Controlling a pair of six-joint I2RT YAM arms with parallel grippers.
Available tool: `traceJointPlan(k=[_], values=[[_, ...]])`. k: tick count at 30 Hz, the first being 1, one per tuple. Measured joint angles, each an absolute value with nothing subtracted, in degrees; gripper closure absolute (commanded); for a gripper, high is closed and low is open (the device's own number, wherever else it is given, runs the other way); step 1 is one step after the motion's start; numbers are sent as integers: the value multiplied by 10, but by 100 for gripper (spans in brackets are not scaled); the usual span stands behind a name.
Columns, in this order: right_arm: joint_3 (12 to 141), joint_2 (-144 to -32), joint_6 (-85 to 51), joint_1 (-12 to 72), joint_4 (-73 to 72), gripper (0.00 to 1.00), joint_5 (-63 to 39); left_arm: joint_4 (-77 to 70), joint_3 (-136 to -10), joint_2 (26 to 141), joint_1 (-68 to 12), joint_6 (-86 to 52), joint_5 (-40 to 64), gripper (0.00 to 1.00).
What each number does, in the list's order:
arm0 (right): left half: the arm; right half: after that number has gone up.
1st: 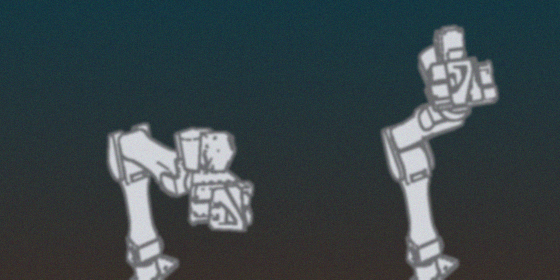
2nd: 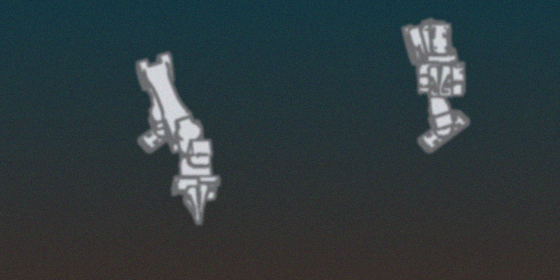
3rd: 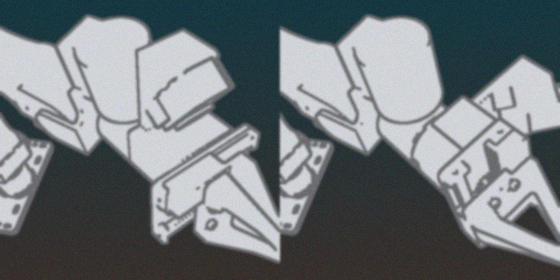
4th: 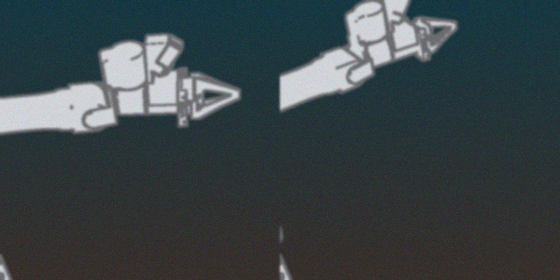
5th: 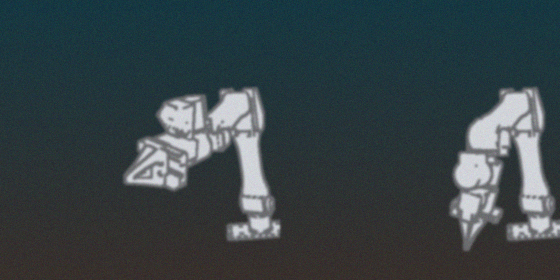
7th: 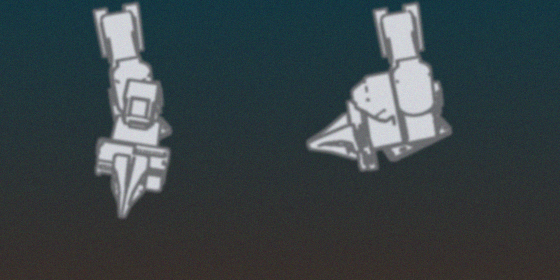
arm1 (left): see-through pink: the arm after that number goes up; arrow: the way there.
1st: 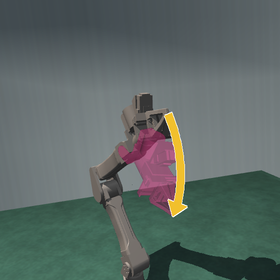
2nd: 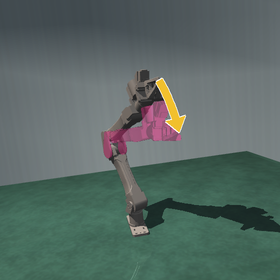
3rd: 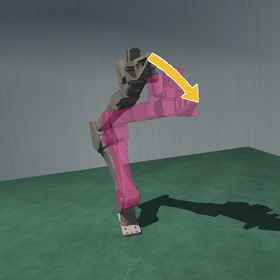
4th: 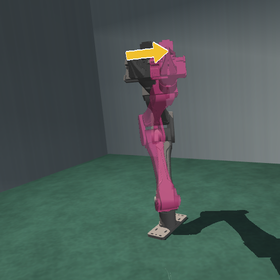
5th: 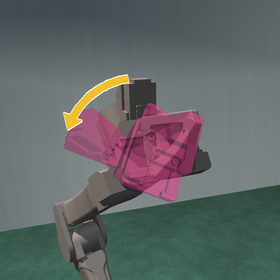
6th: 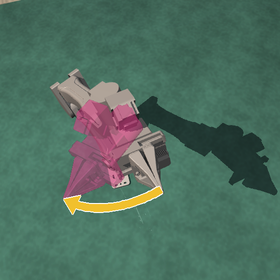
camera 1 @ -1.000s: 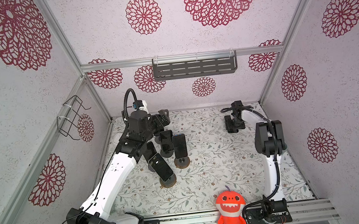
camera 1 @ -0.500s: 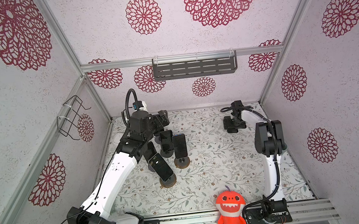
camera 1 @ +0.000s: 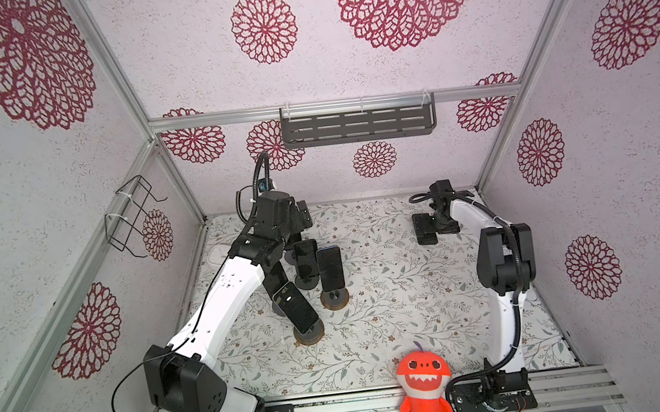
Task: Remove the phone from the phone stand
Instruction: Place the phone at the top-right of the table, then remove the phone from the phone stand.
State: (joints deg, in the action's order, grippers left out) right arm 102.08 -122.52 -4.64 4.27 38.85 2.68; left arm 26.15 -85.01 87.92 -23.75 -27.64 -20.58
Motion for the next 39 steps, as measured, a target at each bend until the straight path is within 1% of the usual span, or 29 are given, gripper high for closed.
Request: traceJointPlan(k=[5, 9, 14, 19, 32, 37, 39], values=[[913, -1111, -60, 43, 352, 1, 12, 292, -922, 966, -233, -265, -222, 2], [855, -1056, -67, 43, 328, 1, -5, 321, -962, 1022, -222, -256, -209, 2], [801, -1011, -76, 43, 307, 1, -32, 341, -975, 1046, -183, -251, -172, 2], [779, -994, -78, 43, 293, 1, -43, 352, -1009, 1070, -157, -243, -172, 2], [753, -979, -91, 43, 270, 1, -48, 359, -1069, 1195, -157, -222, -175, 2], [753, -979, -91, 43, 268, 1, -48, 361, -1074, 1208, -157, -220, -175, 2], [753, -979, -91, 43, 268, 1, -48, 360, -1074, 1208, -157, -220, -175, 0]])
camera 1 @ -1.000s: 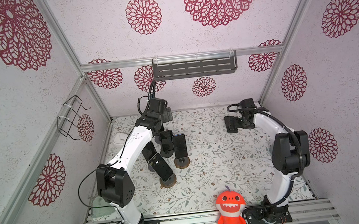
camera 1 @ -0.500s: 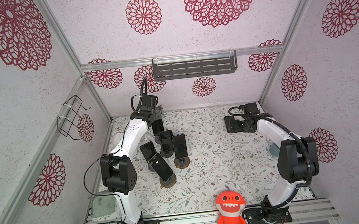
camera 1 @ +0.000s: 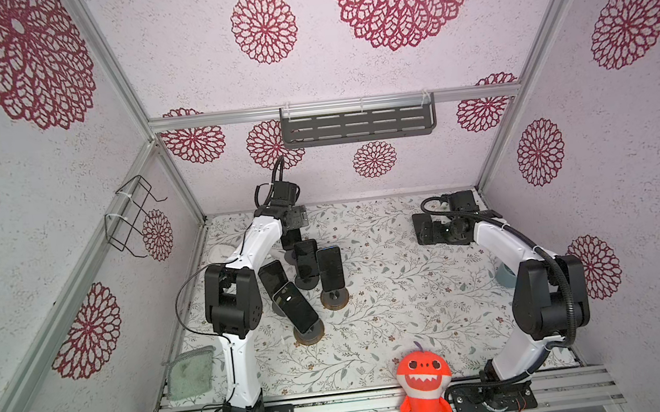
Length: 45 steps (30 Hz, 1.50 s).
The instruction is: Remove the phone from the phone stand
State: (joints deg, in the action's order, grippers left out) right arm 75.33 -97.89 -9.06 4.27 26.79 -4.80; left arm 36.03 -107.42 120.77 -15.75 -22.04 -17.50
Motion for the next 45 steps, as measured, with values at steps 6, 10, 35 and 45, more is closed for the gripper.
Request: traceJointPlan(k=[6, 10, 35, 45], values=[[753, -979, -91, 43, 268, 1, -48, 359, -1074, 1208, -157, -221, -176, 9], [753, -979, -91, 43, 266, 1, -48, 358, -1074, 1208, -157, -221, -176, 16], [744, -979, -91, 43, 255, 2, -63, 368, -1080, 1208, -160, -220, -175, 28], [744, -979, -88, 43, 256, 1, -63, 388, -1091, 1198, -164, -215, -175, 29]])
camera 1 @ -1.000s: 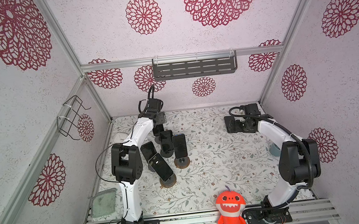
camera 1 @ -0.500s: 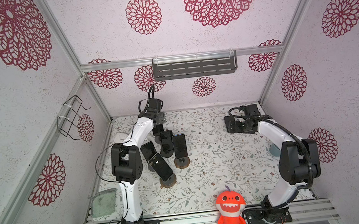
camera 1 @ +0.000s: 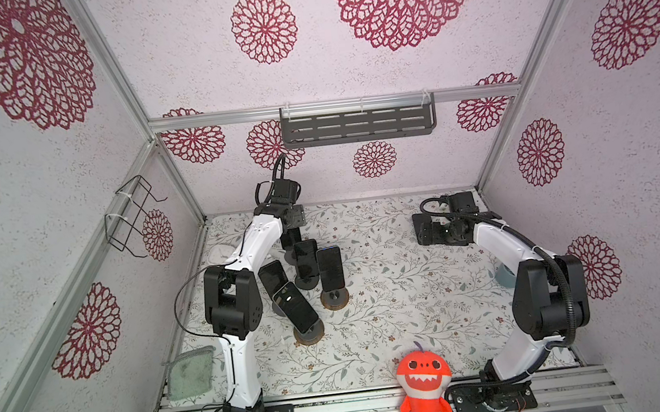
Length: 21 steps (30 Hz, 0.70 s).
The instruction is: Remove the phone from the phone stand
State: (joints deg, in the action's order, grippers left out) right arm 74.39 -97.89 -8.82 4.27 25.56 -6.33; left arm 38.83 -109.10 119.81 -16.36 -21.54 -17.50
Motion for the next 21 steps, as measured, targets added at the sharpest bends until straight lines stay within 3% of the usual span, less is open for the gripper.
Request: traceJointPlan(k=[21], values=[[744, -979, -85, 43, 255, 1, -98, 417, -1150, 1148, -174, -212, -179, 30]])
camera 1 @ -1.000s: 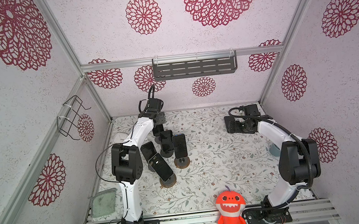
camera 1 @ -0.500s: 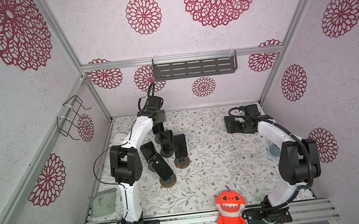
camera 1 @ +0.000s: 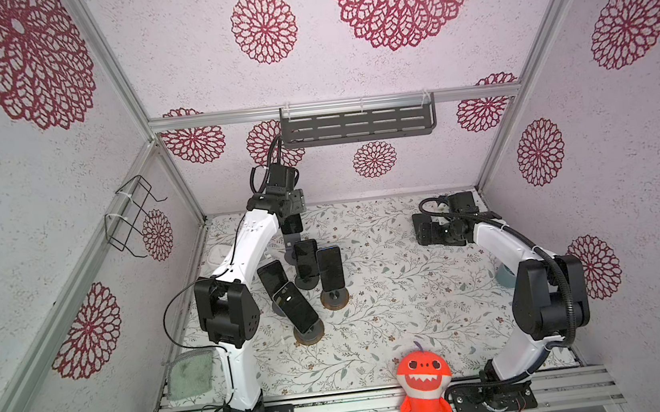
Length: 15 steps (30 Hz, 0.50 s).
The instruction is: Remove the phone from the phone stand
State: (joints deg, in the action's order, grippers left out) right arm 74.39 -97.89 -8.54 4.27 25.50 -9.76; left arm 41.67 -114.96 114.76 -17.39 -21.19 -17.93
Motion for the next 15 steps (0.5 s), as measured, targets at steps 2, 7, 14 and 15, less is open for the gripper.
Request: traceJointPlan(k=[2, 7, 14, 15], values=[[744, -979, -85, 43, 255, 2, -106, 419, -1155, 1139, -174, -212, -179, 30], [744, -967, -86, 43, 247, 3, -155, 423, -1187, 1118, -174, -221, -161, 31], [781, -939, -107, 54, 201, 4, -259, 424, -1223, 1095, -174, -243, -95, 32], [790, -934, -108, 60, 194, 4, -270, 425, -1225, 1092, -174, -248, -83, 33]])
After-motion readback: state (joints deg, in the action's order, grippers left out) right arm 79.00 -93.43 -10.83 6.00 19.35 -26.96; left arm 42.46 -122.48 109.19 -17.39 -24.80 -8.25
